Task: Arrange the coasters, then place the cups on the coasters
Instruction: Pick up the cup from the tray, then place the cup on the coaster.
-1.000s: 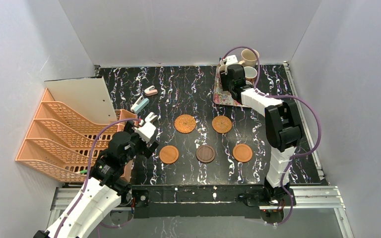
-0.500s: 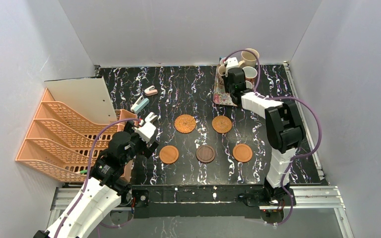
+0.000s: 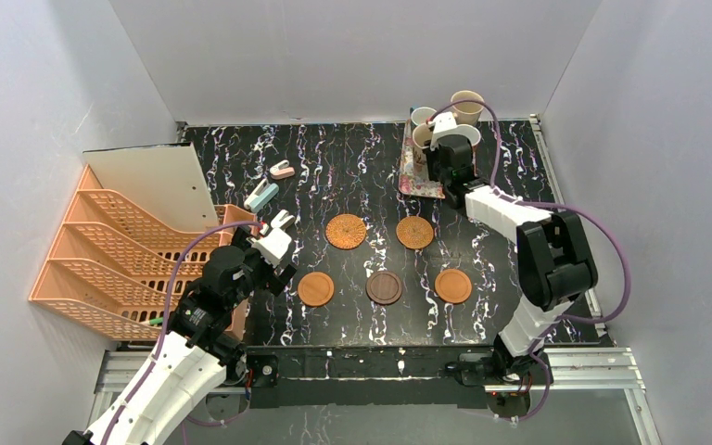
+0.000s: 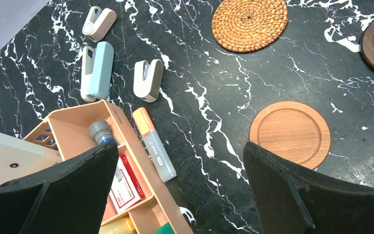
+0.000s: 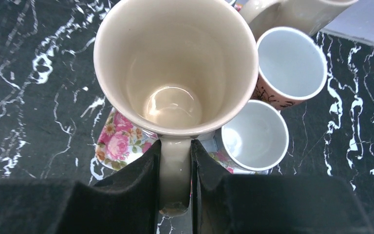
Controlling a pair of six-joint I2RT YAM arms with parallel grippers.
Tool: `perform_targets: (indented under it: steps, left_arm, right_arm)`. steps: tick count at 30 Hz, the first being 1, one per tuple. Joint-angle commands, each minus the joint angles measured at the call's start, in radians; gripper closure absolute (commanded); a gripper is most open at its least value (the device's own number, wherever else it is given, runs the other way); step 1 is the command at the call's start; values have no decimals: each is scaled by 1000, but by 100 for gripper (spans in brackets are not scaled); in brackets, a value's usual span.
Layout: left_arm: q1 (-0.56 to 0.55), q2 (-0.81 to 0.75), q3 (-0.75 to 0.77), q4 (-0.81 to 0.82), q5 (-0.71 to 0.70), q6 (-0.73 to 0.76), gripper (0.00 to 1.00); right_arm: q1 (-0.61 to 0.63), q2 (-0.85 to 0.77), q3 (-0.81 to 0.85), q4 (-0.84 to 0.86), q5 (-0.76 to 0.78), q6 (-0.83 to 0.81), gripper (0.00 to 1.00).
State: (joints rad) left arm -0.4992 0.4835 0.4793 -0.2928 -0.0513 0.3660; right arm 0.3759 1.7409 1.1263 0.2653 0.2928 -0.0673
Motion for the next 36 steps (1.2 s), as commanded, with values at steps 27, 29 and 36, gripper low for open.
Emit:
perform_targets:
  steps: [27,29,36]
  left_arm:
    - [5,-5,-8,-10,-2,5,2]
    - [5,-6,-8,-9,0,5,2]
    - [7,-10,-8,-12,1,5,2]
  right_arm:
    - [241,-328,-52,115,-502,-1,99]
    - [275,-306,-37,96,-497,-4,99]
    - [329,-237,27,20,-455,-1,99]
